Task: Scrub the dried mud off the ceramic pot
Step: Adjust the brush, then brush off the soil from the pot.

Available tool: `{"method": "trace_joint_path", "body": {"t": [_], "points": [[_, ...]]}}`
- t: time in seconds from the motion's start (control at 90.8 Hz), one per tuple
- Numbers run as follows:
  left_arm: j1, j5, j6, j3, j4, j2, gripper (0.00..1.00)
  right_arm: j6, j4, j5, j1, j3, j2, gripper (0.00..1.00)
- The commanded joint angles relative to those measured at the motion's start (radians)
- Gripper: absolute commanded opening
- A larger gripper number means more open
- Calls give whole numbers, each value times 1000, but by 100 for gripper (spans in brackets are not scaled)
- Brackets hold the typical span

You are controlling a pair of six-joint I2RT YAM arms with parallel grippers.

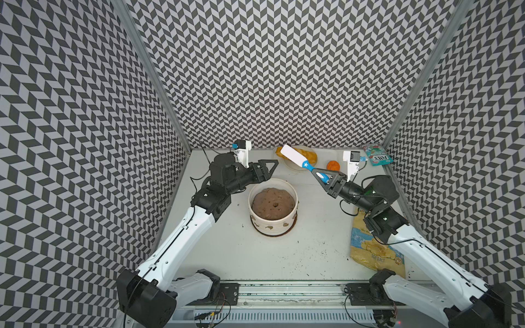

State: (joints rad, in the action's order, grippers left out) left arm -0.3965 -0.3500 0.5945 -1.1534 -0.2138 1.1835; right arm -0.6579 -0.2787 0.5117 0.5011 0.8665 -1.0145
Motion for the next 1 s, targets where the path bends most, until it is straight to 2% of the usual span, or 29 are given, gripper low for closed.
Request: {"method": "trace_joint_path", "body": {"t": [0.0, 0.231, 0.308, 0.419, 0.595, 0.705, 0.903, 0.992], "points": [[50, 183, -172, -24, -229, -21, 78, 362, 267, 72, -1, 80, 26, 0], [52, 390, -55, 20, -334, -11, 78, 600, 500, 156, 1, 159, 11, 0], [31, 472, -12, 5, -393, -7, 78, 652, 562, 182, 3, 175, -4, 0], [-27, 523, 54, -14, -461, -4, 76, 716, 650, 189, 22, 200, -17, 0], [-101, 561, 146, -53, -599, 33, 72, 805, 746, 69, 149, 219, -22, 0], [-118, 589, 197, -78, -692, 56, 66, 809, 768, 69, 242, 220, -20, 0], [-154, 551, 287, -98, -785, 86, 59, 809, 743, 69, 305, 187, -17, 0], [-179, 571, 315, -111, -825, 106, 56, 809, 755, 69, 356, 181, -27, 0]]}}
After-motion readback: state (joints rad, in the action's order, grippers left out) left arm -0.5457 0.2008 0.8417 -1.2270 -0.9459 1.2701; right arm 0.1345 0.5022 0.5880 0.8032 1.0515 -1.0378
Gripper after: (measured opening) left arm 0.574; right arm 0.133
